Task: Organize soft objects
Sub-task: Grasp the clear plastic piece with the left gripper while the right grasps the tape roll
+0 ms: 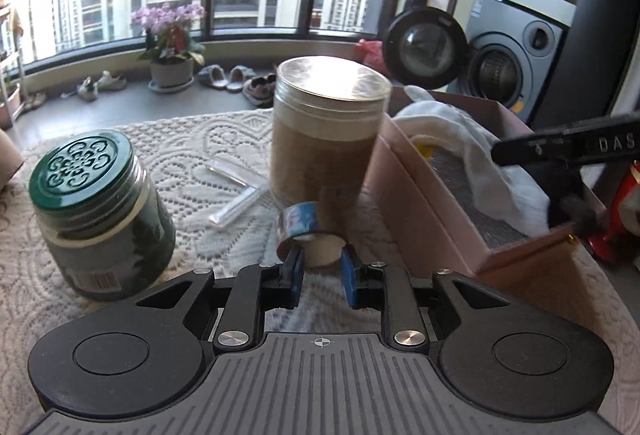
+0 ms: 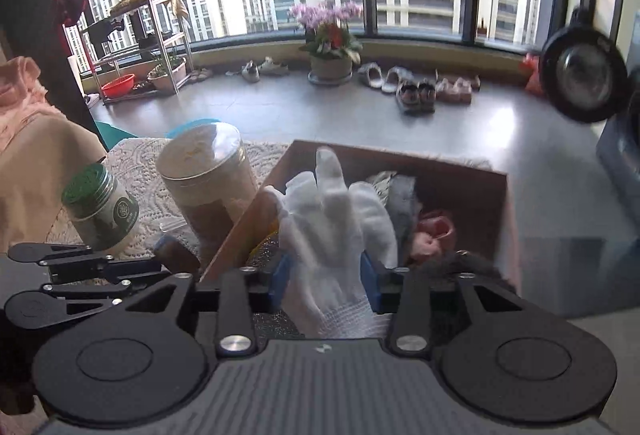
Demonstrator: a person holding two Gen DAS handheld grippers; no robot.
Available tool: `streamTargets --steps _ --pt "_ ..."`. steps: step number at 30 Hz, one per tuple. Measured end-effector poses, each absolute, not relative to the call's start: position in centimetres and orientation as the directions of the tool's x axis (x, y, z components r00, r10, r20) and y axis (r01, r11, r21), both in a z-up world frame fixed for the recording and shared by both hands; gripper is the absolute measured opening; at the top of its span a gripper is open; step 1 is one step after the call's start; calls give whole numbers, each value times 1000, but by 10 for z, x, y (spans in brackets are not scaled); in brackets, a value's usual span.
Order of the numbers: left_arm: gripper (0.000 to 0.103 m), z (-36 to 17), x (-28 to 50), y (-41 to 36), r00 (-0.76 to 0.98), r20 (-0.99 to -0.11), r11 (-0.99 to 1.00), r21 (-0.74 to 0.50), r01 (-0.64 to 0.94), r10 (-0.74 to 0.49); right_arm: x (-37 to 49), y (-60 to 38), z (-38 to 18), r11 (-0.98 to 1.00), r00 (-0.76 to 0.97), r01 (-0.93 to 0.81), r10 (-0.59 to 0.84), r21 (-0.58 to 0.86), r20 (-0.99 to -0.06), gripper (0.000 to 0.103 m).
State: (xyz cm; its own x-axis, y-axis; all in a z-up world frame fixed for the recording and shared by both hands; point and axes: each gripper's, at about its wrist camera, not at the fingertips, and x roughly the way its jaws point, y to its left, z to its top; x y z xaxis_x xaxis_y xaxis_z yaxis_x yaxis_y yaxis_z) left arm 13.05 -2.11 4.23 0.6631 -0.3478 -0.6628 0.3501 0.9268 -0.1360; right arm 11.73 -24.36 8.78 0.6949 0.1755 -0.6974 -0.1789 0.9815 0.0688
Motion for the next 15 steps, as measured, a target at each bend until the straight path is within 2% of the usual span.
streamTargets --steps 4,8,11,13,15 --pt "24 41 109 -7 677 -641 925 -160 343 -362 113 -242 103 974 700 -210 210 84 -682 45" --pt "24 41 103 7 718 -590 928 -200 314 -370 114 -214 129 960 732 -278 231 29 -640 47" --pt "24 39 106 16 741 -554 925 -245 291 -380 131 -179 156 938 745 -347 267 -13 -611 57" --pt "24 34 108 23 740 -536 912 -292 289 -406 153 -152 168 915 715 -403 301 -21 -631 58" --pt "24 31 108 28 750 -514 906 -311 288 -415 183 -124 171 893 655 -450 311 -25 -689 58"
